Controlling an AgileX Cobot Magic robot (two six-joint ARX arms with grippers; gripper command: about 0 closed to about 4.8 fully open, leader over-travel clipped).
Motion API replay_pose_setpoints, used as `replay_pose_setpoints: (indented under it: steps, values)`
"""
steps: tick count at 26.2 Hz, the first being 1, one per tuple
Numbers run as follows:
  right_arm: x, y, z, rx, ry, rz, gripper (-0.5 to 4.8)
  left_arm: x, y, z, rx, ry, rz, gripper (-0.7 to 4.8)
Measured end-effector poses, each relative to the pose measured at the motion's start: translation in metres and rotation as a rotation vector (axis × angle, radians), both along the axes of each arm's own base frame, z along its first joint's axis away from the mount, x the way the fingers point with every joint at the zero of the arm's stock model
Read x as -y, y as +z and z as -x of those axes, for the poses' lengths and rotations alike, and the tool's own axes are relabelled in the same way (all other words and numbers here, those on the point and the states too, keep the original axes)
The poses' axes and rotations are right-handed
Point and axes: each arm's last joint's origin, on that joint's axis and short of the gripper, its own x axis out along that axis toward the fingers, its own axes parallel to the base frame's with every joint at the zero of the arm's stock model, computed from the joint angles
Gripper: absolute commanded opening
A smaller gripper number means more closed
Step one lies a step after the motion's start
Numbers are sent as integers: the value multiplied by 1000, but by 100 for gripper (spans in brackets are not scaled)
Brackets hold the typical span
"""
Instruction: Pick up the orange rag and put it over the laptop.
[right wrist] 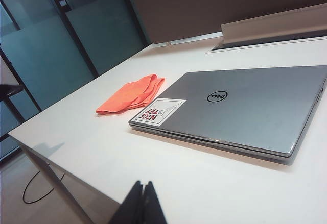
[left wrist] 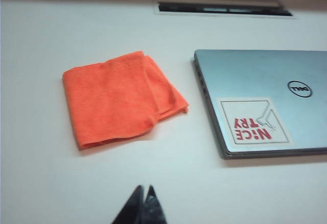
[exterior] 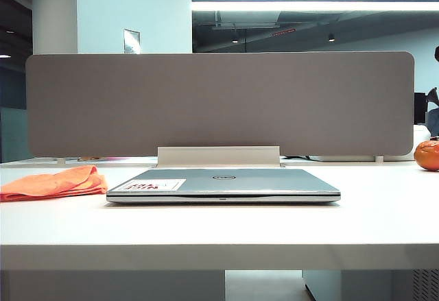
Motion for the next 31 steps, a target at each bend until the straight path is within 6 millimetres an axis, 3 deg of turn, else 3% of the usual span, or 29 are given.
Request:
replay_pose_setpoints:
  steps: [5, 9, 14, 22, 29, 31]
  values:
    - [0, 0, 0, 0, 0, 0, -5, -1, 20, -26, -52, 60, 22, -6]
    - [0, 0, 0, 0, 3, 0, -5, 0, 47, -63, -82, 70, 45, -6]
    - [0, 0, 0, 0, 3, 0, -5, 1, 60, -89, -100, 79, 64, -6]
    - [0, 0, 0, -1, 3, -1, -5, 0, 51, -141, -213, 101, 77, -6]
    - [0, -1, 0, -17, 3, 0, -5, -23, 29, -180, -331, 221, 166, -4]
    - [0, -3, 0, -35, 3, 1, -5, -32, 24, -187, -364, 249, 203, 20]
